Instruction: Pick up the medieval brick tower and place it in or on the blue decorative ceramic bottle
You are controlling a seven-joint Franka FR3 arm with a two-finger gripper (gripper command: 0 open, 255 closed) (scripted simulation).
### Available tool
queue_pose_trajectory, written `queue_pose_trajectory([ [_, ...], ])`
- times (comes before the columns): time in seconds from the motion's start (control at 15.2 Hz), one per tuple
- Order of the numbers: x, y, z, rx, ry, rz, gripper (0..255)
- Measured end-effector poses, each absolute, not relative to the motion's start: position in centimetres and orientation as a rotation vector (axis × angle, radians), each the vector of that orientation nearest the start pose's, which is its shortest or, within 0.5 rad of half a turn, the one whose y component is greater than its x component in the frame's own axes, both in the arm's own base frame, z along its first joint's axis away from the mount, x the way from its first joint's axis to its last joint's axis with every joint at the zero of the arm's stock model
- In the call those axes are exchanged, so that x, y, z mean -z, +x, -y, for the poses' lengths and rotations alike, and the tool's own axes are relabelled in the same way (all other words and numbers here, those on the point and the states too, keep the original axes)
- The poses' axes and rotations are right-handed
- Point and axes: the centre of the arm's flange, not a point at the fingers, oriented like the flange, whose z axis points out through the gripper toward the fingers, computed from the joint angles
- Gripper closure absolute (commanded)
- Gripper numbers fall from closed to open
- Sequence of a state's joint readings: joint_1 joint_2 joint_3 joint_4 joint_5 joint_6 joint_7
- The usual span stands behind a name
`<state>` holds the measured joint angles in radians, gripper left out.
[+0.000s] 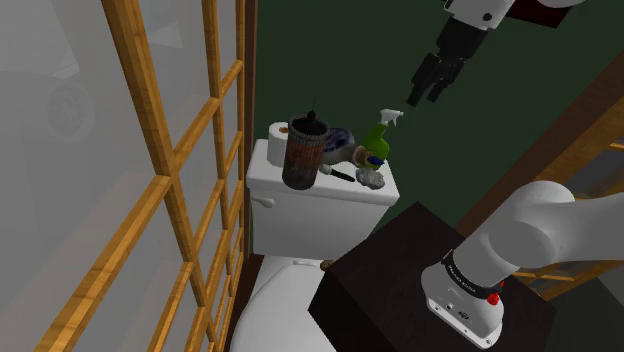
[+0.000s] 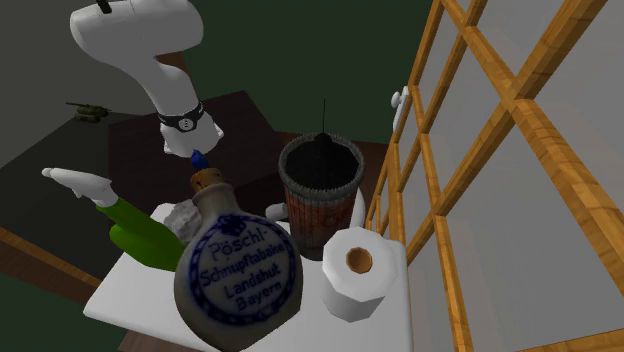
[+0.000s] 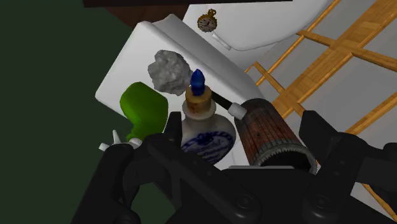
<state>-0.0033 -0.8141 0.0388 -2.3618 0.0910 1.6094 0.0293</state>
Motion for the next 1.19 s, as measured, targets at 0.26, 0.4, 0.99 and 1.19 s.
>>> queue_pose_trajectory([
  [0.26, -59.1, 32.3, -3.4, 0.11, -3.08, 0.076, 0],
  [0.4, -58.1, 34.6, -4.3, 0.125, -3.081, 0.154, 0],
  [0.99, -53.9, 43.4, -10.2, 0.21, -3.058, 0.525, 0],
  [1.19, -52.4, 45.9, -12.5, 0.237, -3.041, 0.649, 0],
])
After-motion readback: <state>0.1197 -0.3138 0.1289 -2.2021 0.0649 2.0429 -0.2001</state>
